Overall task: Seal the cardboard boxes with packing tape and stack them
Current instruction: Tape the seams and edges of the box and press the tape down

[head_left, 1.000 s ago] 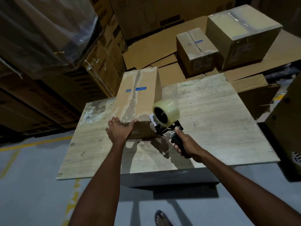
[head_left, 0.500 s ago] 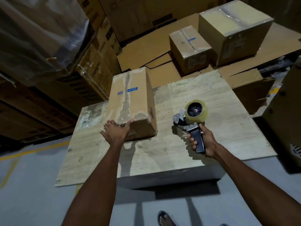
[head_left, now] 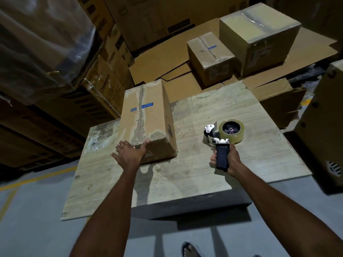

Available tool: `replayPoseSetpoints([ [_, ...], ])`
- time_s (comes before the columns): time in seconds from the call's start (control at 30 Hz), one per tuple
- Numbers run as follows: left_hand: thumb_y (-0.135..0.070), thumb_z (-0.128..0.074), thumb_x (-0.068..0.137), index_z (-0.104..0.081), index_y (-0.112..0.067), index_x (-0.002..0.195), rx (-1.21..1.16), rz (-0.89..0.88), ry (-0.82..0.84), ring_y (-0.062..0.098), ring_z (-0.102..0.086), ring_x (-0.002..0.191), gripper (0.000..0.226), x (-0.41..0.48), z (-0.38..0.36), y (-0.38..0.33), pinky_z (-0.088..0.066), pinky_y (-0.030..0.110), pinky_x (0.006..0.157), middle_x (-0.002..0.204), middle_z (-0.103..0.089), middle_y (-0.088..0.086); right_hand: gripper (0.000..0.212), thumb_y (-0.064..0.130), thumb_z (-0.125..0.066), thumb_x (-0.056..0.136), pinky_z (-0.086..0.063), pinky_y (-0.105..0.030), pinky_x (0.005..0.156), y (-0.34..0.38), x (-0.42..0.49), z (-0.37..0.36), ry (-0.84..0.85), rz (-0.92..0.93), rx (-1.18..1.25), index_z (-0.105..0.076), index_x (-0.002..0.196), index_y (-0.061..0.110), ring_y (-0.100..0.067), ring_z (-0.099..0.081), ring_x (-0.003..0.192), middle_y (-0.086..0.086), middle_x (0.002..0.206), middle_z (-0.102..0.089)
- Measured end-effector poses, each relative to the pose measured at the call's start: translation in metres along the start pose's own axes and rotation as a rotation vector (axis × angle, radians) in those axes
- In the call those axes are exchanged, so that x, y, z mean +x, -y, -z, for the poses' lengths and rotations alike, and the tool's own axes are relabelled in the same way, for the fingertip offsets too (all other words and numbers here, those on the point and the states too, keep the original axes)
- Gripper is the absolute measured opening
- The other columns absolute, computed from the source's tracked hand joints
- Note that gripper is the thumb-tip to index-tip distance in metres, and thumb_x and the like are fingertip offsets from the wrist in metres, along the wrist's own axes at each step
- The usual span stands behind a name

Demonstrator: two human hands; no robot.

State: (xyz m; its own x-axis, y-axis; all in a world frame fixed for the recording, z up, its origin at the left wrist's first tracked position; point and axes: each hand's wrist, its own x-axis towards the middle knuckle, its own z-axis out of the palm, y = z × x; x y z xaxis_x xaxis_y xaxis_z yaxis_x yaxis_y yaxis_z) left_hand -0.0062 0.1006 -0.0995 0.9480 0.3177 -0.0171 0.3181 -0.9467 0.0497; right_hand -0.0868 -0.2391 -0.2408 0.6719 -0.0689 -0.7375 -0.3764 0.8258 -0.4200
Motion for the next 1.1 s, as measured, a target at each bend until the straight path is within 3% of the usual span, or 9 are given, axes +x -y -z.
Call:
replayPoseSetpoints([
  [0.17,-0.099,-0.021,0.074,-0.032,-0.002,0.157,0.009,-0.024,0.016,0.036,-0.019,0.154,0.128,-0.004,0.006,0.000,-0.011,0.060,0.123,0.166,-0.026,0.018,0.047,0.036,-0.039,0.107,-0.041,-0.041,0.078,-0.011,-0.033,-0.008,-0.715,0.445,-0.724,-0.066,0.114,-0.002,-0.045,-0.062,0.105,-0.029,0.115,-0.067],
  [0.23,-0.100,-0.020,0.074,-0.034,-0.001,0.156,0.018,-0.040,0.021,0.038,-0.022,0.153,0.129,-0.003,0.008,0.001,-0.014,0.060,0.122,0.164,-0.029,0.019,0.029,0.022,-0.042,0.104,-0.038,-0.039,0.077,-0.021,-0.055,-0.022,-0.772,0.757,-0.727,-0.062,0.110,0.003,-0.043,-0.060,0.101,-0.026,0.111,-0.065],
  [0.5,-0.088,-0.020,0.089,-0.041,-0.003,0.153,0.078,-0.222,-0.068,0.034,-0.021,0.154,0.108,0.003,0.002,0.024,-0.008,0.060,0.122,0.162,-0.034,0.017,0.029,0.014,-0.052,0.106,-0.054,-0.031,0.090,-0.065,-0.045,-0.102,-0.034,1.227,-1.044,-0.070,0.129,0.007,-0.022,-0.067,0.108,-0.011,0.122,-0.072],
  [0.7,-0.051,-0.034,0.105,-0.057,-0.009,0.143,-0.237,-0.631,-0.222,0.021,-0.023,0.154,0.061,0.018,-0.011,0.047,-0.012,0.044,0.128,0.159,-0.040,0.011,0.046,0.021,-0.051,0.109,-0.047,-0.029,0.107,-0.072,-0.028,-0.131,0.139,1.127,-1.109,-0.048,0.154,0.014,-0.017,-0.057,0.133,-0.008,0.148,-0.058],
  [0.83,-0.044,-0.035,0.107,-0.047,-0.013,0.150,-0.249,-0.943,-0.084,0.012,-0.018,0.155,0.055,0.044,-0.003,0.030,-0.008,0.034,0.128,0.161,-0.031,0.000,0.057,0.039,-0.038,0.106,-0.040,-0.002,0.067,-0.082,-0.027,-0.150,0.156,1.065,-1.003,-0.041,0.157,0.014,0.022,-0.053,0.069,0.004,0.097,-0.063],
  [0.9,-0.044,-0.033,0.108,-0.042,-0.016,0.154,-0.213,-1.037,-0.006,0.008,-0.014,0.155,0.055,0.056,0.000,0.022,-0.005,0.028,0.127,0.163,-0.027,-0.003,0.056,0.035,-0.039,0.106,-0.040,-0.001,0.064,-0.090,-0.021,-0.156,0.168,1.094,-0.915,-0.042,0.156,0.011,0.024,-0.052,0.066,-0.006,0.111,-0.073],
  [0.97,-0.041,-0.036,0.109,-0.038,-0.019,0.156,-0.218,-1.087,0.066,0.003,-0.011,0.155,0.052,0.065,0.001,0.016,-0.005,0.028,0.127,0.164,-0.026,-0.004,0.053,0.032,-0.039,0.108,-0.048,-0.007,0.087,-0.097,-0.014,-0.157,0.201,1.140,-0.866,-0.037,0.159,0.014,0.020,-0.060,0.099,-0.015,0.150,-0.056],
  [1.03,-0.038,-0.038,0.109,-0.035,-0.020,0.156,-0.250,-1.108,0.122,-0.005,-0.007,0.153,0.050,0.071,-0.002,0.014,-0.004,0.025,0.127,0.164,-0.025,-0.005,0.055,0.034,-0.036,0.110,-0.037,-0.032,0.121,-0.107,-0.006,-0.156,0.257,1.204,-0.891,-0.025,0.162,0.021,-0.006,-0.038,0.149,-0.003,0.168,-0.029],
  [1.1,-0.037,-0.039,0.108,-0.033,-0.021,0.155,-0.293,-1.119,0.133,-0.008,-0.007,0.152,0.050,0.074,-0.006,0.014,-0.004,0.023,0.126,0.164,-0.026,-0.005,0.058,0.035,-0.034,0.110,-0.024,-0.036,0.127,-0.118,0.001,-0.154,0.285,1.276,-0.949,-0.017,0.164,0.019,-0.016,-0.018,0.158,0.001,0.172,-0.017],
])
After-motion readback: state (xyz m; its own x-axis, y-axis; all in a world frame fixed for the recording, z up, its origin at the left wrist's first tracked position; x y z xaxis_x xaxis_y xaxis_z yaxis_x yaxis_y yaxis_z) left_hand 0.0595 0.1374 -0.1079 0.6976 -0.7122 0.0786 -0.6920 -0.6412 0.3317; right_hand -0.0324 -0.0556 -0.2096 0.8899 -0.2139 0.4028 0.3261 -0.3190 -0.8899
